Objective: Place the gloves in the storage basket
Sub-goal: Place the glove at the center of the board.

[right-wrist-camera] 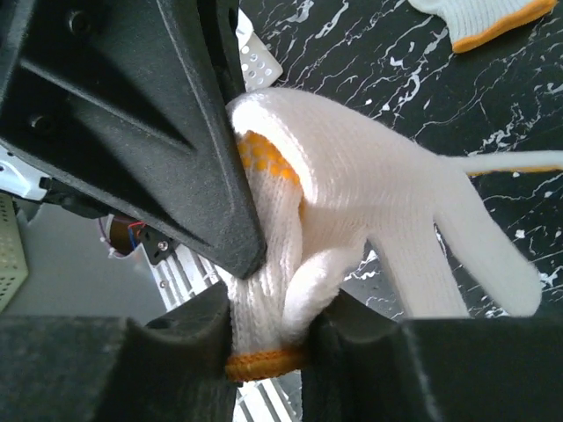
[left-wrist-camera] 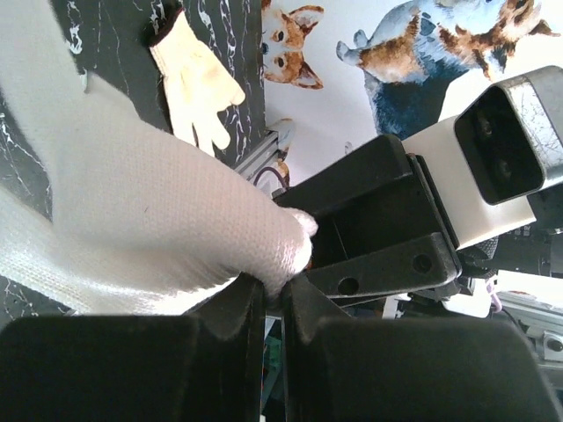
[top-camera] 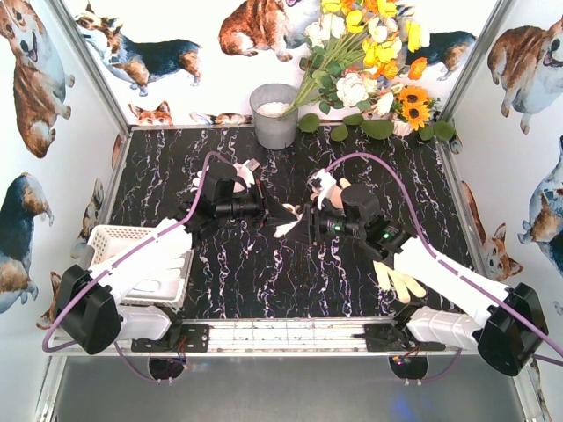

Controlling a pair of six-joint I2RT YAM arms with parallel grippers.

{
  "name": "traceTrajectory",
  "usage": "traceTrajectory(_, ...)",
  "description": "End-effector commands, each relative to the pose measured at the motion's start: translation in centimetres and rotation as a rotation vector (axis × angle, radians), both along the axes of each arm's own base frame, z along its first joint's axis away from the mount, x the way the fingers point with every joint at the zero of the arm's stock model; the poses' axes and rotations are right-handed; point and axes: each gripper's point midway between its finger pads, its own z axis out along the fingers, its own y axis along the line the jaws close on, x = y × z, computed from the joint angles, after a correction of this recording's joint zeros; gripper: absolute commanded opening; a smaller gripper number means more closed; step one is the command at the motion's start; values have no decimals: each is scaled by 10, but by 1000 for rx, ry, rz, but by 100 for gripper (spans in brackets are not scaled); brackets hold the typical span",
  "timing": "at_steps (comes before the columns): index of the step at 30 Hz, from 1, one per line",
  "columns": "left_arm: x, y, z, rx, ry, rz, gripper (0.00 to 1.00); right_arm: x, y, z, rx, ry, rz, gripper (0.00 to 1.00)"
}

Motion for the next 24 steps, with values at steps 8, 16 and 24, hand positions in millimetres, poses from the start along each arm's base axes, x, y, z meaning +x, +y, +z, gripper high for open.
traceTrajectory(8,8,-3,6,-33,-45,33,12,-7,-15,20,62,30,-98,0)
traceTrajectory(16,39,46,6,170,-222,155,67,-33,-19,1,-18,227,-53,0)
traceTrajectory(24,78,149,9,420,-347,342,82,-28,-63,-42,-403,331,-173,0)
